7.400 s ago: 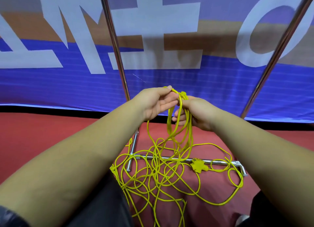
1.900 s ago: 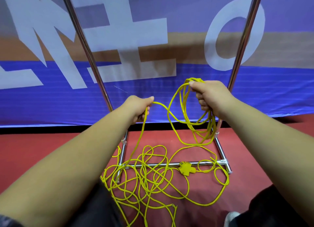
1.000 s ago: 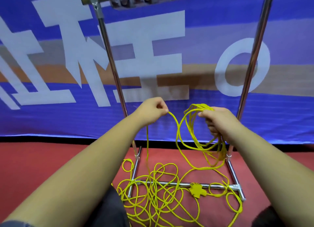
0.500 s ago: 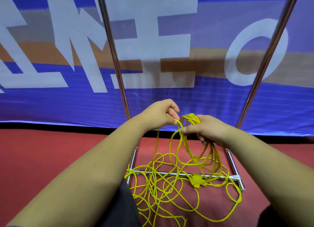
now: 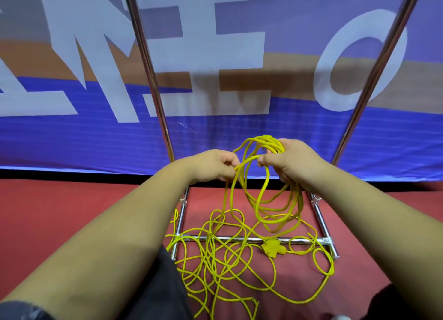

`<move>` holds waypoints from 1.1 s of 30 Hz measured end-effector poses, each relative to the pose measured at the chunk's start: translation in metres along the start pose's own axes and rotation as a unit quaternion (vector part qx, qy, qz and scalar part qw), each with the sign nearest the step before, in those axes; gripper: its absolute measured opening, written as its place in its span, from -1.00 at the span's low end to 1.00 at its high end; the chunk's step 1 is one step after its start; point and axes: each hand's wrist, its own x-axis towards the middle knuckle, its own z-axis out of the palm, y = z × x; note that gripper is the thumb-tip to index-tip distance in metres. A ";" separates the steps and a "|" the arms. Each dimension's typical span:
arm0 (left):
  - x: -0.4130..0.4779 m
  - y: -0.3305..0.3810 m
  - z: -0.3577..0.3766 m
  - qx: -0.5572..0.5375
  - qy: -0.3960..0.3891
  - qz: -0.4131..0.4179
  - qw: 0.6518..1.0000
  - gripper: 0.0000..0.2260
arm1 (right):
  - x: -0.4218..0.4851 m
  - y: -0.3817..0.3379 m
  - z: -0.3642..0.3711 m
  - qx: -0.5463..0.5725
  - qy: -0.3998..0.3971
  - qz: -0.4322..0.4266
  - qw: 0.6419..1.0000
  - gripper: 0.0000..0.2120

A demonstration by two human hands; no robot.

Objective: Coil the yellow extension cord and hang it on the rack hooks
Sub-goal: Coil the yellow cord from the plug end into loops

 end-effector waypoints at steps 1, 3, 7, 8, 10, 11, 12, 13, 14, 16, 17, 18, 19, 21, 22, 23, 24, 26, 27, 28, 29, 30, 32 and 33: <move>0.003 -0.004 -0.001 0.037 -0.017 -0.009 0.999 -0.90 | -0.001 -0.003 -0.002 0.021 0.006 -0.006 1.000 -0.80; 0.010 -0.019 -0.003 0.183 -0.053 -0.049 0.980 -0.92 | -0.001 -0.008 -0.011 0.090 0.023 -0.023 0.995 -0.87; 0.018 -0.053 0.000 0.353 -0.147 -0.190 0.904 -0.92 | -0.001 -0.015 -0.042 0.252 0.067 -0.051 0.964 -0.96; 0.018 -0.057 0.001 0.370 -0.148 -0.206 0.894 -0.88 | -0.002 -0.016 -0.050 0.283 0.077 -0.054 0.955 -0.95; 0.019 -0.062 0.002 0.387 -0.132 -0.215 0.887 -0.80 | -0.003 -0.015 -0.065 0.319 0.089 -0.052 0.942 -0.95; 0.020 -0.062 0.003 0.387 -0.120 -0.215 0.889 -0.80 | -0.004 -0.014 -0.071 0.324 0.092 -0.050 0.940 -0.96; 0.021 -0.062 0.005 0.390 -0.107 -0.213 0.889 -0.83 | -0.004 -0.012 -0.076 0.323 0.093 -0.050 0.941 -0.97; 0.023 -0.060 0.006 0.401 -0.090 -0.209 0.887 -0.86 | -0.005 -0.010 -0.079 0.314 0.091 -0.050 0.944 -0.97; 0.025 -0.059 0.005 0.419 -0.068 -0.204 0.882 -0.89 | -0.006 -0.008 -0.081 0.298 0.086 -0.050 0.949 -0.96; 0.031 -0.053 -0.002 0.462 -0.003 -0.192 0.866 -0.87 | -0.009 -0.005 -0.084 0.214 0.070 -0.045 0.973 -0.94; 0.032 -0.049 -0.008 0.470 0.044 -0.183 0.862 -0.84 | -0.012 -0.004 -0.085 0.148 0.059 -0.039 0.986 -0.92; 0.033 -0.045 -0.015 0.463 0.099 -0.173 0.864 -0.83 | -0.014 -0.003 -0.085 0.075 0.046 -0.030 0.996 -0.85; 0.033 -0.041 -0.023 0.447 0.157 -0.159 0.866 -0.84 | -0.016 -0.001 -0.084 0.007 0.032 -0.019 0.999 -0.76; 0.029 -0.032 -0.035 0.417 0.266 -0.122 0.861 -0.86 | -0.019 0.004 -0.081 -0.117 -0.007 0.003 0.993 -0.64; 0.027 -0.028 -0.038 0.403 0.313 -0.105 0.854 -0.86 | -0.018 0.008 -0.079 -0.182 -0.023 0.011 0.983 -0.65; 0.023 -0.024 -0.041 0.385 0.353 -0.091 0.848 -0.86 | -0.016 0.011 -0.076 -0.248 -0.030 0.014 0.968 -0.67; 0.020 -0.020 -0.043 0.364 0.387 -0.078 0.844 -0.86 | -0.013 0.015 -0.075 -0.307 -0.032 0.012 0.951 -0.70; 0.013 -0.014 -0.048 0.313 0.445 -0.056 0.837 -0.85 | -0.008 0.022 -0.073 -0.364 -0.033 0.018 0.931 -0.78; 0.009 -0.013 -0.050 0.284 0.471 -0.045 0.834 -0.86 | -0.006 0.024 -0.071 -0.366 -0.037 0.024 0.930 -0.82; 0.005 -0.012 -0.051 0.254 0.491 -0.033 0.833 -0.86 | -0.005 0.025 -0.071 -0.359 -0.041 0.028 0.932 -0.85; 0.001 -0.010 -0.052 0.227 0.502 -0.018 0.834 -0.86 | -0.005 0.025 -0.070 -0.348 -0.041 0.029 0.936 -0.88; -0.002 -0.008 -0.052 0.205 0.504 0.001 0.839 -0.86 | -0.005 0.025 -0.069 -0.331 -0.036 0.029 0.943 -0.90; -0.008 -0.003 -0.051 0.176 0.492 0.041 0.852 -0.85 | -0.006 0.023 -0.068 -0.263 -0.029 0.026 0.964 -0.88; -0.010 0.000 -0.051 0.166 0.482 0.058 0.858 -0.84 | -0.006 0.022 -0.067 -0.215 -0.029 0.028 0.976 -0.85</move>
